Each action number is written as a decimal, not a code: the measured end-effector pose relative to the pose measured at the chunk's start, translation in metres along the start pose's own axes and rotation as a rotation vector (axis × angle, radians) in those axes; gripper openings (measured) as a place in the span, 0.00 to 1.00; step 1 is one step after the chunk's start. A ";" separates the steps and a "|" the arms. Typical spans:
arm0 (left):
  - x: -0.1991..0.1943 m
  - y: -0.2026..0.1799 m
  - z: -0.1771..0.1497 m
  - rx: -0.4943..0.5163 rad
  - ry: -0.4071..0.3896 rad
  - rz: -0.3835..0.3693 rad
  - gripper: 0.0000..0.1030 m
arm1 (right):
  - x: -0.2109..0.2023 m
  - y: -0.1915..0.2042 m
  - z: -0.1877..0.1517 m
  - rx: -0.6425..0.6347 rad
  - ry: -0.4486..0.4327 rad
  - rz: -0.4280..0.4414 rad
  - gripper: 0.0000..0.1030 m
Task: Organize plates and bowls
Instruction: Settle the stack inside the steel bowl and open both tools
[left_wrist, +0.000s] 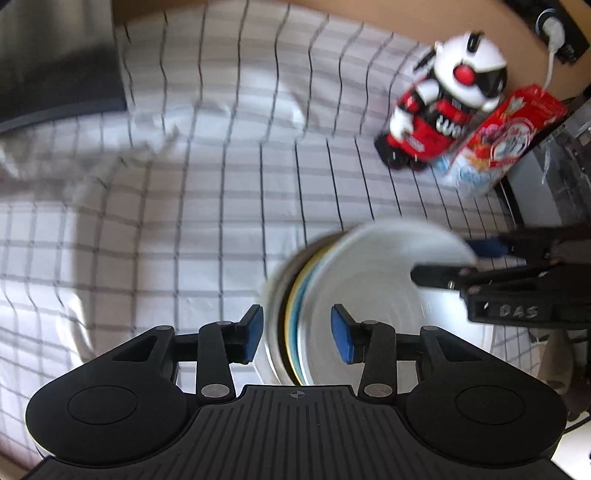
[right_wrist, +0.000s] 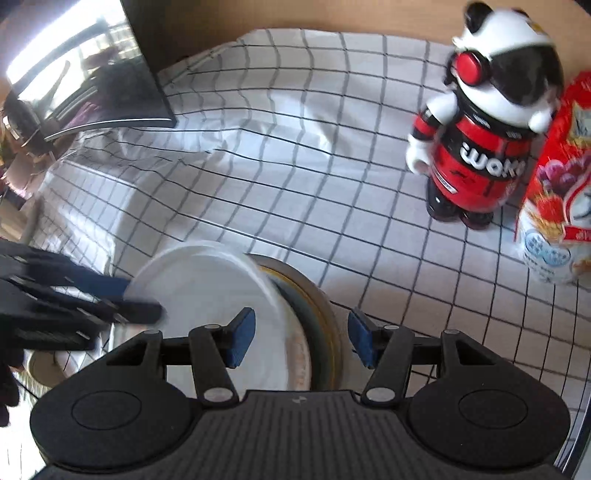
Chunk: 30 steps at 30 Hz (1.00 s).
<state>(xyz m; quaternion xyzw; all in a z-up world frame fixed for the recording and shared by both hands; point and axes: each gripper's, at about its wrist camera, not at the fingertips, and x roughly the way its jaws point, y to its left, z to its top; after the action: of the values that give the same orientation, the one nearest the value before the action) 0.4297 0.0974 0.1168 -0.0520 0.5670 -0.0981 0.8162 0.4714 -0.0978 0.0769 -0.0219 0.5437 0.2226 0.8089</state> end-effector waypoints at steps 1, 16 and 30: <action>-0.002 -0.001 0.002 0.009 -0.014 0.006 0.43 | -0.001 -0.002 -0.001 0.012 -0.008 -0.002 0.55; 0.033 0.001 0.004 0.216 -0.006 -0.023 0.43 | 0.002 -0.012 -0.023 0.226 -0.062 -0.123 0.56; 0.033 0.015 0.009 0.217 -0.056 -0.160 0.41 | -0.008 -0.001 -0.063 0.372 -0.171 -0.192 0.56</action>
<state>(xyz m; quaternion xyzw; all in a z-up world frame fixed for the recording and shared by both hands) 0.4504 0.1045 0.0869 -0.0110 0.5240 -0.2220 0.8222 0.4148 -0.1193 0.0579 0.0947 0.5004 0.0417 0.8596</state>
